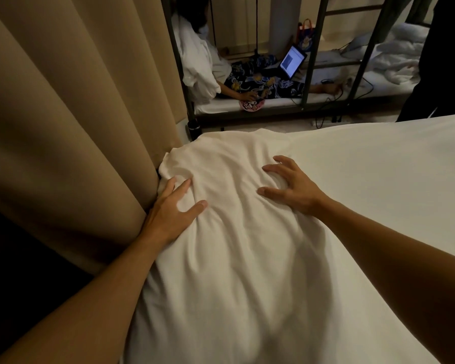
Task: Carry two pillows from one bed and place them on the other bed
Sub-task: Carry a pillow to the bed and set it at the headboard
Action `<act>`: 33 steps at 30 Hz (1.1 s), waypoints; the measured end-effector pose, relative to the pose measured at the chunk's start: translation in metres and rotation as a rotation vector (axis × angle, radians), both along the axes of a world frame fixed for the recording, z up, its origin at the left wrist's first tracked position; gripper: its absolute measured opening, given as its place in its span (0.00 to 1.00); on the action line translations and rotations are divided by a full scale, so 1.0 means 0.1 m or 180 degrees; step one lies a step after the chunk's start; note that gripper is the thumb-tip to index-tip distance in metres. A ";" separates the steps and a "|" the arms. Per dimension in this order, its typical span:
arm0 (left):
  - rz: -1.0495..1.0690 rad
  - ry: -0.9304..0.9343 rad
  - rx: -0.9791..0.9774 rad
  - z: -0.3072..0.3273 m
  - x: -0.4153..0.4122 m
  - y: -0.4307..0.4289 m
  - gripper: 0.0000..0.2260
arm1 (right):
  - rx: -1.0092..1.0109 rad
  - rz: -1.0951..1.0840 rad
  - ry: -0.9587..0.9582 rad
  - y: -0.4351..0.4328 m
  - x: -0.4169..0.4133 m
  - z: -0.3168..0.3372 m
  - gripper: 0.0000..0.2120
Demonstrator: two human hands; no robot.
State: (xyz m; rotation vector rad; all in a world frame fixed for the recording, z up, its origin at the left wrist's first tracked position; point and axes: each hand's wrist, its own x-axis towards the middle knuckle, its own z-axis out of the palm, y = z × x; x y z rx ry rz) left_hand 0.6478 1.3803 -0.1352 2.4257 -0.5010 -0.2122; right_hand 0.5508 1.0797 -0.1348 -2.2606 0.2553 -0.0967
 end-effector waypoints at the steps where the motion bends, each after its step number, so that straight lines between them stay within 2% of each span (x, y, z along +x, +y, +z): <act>1: 0.0002 0.0025 0.0065 -0.04 -0.01 0.03 0.41 | -0.0001 0.0000 0.0089 -0.02 -0.03 -0.04 0.32; 4: 0.0028 0.0088 0.0224 -0.09 -0.01 0.13 0.37 | -0.0101 -0.0073 0.0312 -0.07 -0.11 -0.12 0.36; 7: 0.0225 0.0052 0.0613 0.01 0.03 0.13 0.34 | -0.0420 -0.0467 0.0341 -0.13 -0.08 -0.12 0.39; 10: 0.0309 -0.0455 0.1074 0.17 0.08 -0.03 0.33 | -0.0856 -0.0664 0.0219 -0.06 0.08 0.01 0.40; 13: -0.0052 -0.0932 0.1050 0.28 0.09 -0.38 0.30 | -0.1309 -0.0399 0.0051 0.18 0.28 0.16 0.40; 16: -0.0565 -0.0918 0.0970 0.26 0.00 -0.71 0.27 | -0.1510 -0.0161 0.0105 0.46 0.38 0.18 0.34; 22: -0.0557 -0.0618 0.1255 -0.01 -0.06 -0.70 0.26 | -0.1618 -0.0063 0.0348 0.58 0.29 -0.07 0.32; 28: -0.0463 -0.0643 0.1369 -0.09 -0.08 -0.63 0.27 | -0.1645 -0.0220 0.0357 0.47 0.10 -0.17 0.31; 33: -0.0237 -0.0449 0.1440 -0.17 -0.01 -0.30 0.27 | -0.1240 -0.0575 0.0840 0.19 -0.19 -0.26 0.35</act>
